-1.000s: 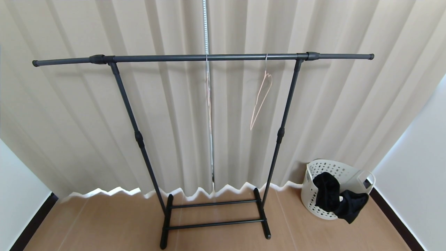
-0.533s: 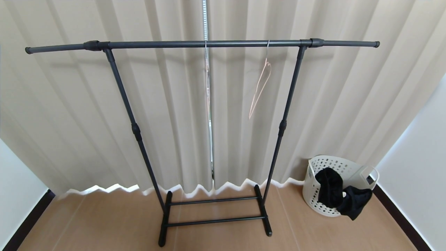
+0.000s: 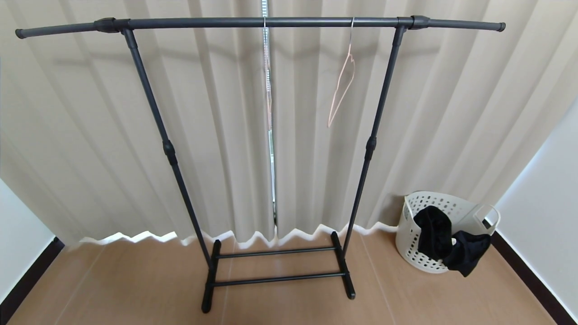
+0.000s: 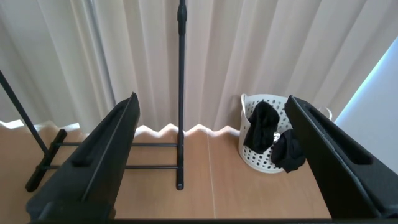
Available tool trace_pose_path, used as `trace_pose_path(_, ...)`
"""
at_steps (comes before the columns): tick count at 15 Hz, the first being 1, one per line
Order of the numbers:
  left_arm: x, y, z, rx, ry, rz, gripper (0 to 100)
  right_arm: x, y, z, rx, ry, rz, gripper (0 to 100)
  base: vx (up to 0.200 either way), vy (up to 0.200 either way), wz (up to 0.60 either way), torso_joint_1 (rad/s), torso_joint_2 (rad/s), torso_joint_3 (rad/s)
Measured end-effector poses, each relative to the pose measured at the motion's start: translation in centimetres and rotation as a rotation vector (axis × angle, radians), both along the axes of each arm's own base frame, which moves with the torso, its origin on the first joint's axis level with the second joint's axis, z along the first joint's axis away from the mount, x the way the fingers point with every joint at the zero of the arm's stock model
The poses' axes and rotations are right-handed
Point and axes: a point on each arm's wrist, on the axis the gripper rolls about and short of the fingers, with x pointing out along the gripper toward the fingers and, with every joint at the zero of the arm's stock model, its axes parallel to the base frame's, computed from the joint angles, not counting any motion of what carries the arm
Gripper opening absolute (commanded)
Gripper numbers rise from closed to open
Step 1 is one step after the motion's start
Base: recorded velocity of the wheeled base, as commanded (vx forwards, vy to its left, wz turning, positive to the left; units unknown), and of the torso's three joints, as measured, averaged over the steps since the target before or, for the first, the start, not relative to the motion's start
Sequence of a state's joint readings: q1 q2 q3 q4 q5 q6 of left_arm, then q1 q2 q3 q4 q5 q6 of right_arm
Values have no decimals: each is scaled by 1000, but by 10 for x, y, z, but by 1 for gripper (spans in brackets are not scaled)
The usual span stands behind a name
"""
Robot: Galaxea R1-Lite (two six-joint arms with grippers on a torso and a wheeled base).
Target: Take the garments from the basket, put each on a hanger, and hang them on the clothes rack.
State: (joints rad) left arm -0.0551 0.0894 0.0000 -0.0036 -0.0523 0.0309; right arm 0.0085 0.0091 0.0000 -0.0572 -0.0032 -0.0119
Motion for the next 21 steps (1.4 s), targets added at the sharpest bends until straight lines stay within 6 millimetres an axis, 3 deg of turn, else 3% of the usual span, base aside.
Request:
trace_pose_path(12, 0, 0, 0, 0, -1, 0, 100, 0, 0, 0, 3, 0, 1, 100, 0, 0, 0, -141, 477, 335)
trace_pose_path(21, 0, 0, 0, 0, -1, 0, 100, 0, 0, 0, 2, 0, 0, 100, 0, 0, 0, -8, 47, 37)
